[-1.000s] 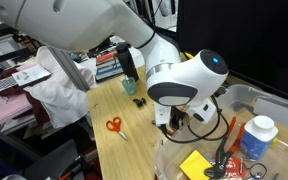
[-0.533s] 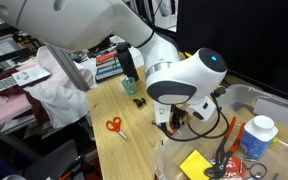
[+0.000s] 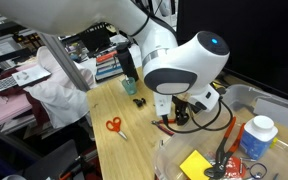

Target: Remove the red object from the storage box and put it on the table

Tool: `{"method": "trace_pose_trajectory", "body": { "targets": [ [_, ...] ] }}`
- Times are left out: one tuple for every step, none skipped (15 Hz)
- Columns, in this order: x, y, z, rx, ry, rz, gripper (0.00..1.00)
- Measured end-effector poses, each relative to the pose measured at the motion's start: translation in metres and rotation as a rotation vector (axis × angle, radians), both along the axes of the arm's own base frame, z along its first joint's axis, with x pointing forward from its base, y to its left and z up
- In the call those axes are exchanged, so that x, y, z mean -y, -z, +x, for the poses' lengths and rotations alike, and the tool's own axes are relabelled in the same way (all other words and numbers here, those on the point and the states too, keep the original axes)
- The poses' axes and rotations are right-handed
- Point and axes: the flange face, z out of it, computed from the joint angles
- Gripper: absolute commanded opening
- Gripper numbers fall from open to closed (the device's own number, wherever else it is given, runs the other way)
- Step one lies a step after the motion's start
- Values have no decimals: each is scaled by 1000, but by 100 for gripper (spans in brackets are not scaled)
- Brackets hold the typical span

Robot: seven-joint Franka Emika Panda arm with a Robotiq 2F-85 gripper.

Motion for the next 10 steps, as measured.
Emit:
{"method": "trace_pose_trajectory", "body": {
  "targets": [
    [0, -10, 0, 14, -4, -3, 100],
    [0, -21, -1, 27, -9, -6, 100],
    [-1, -31, -3, 38, -16, -7, 100],
    [-2, -40, -6, 48, -26, -8, 100],
    [-4, -48, -9, 56, -42, -6, 100],
    [-7, -55, -13, 64, -62, -3, 100],
    [-10, -62, -17, 74, -87, 0, 100],
    [-12, -68, -20, 86, -114, 2, 100],
    [-15, -73, -24, 102, -145, 2, 100],
    [-17, -78, -27, 119, -175, 3, 100]
  ]
}}
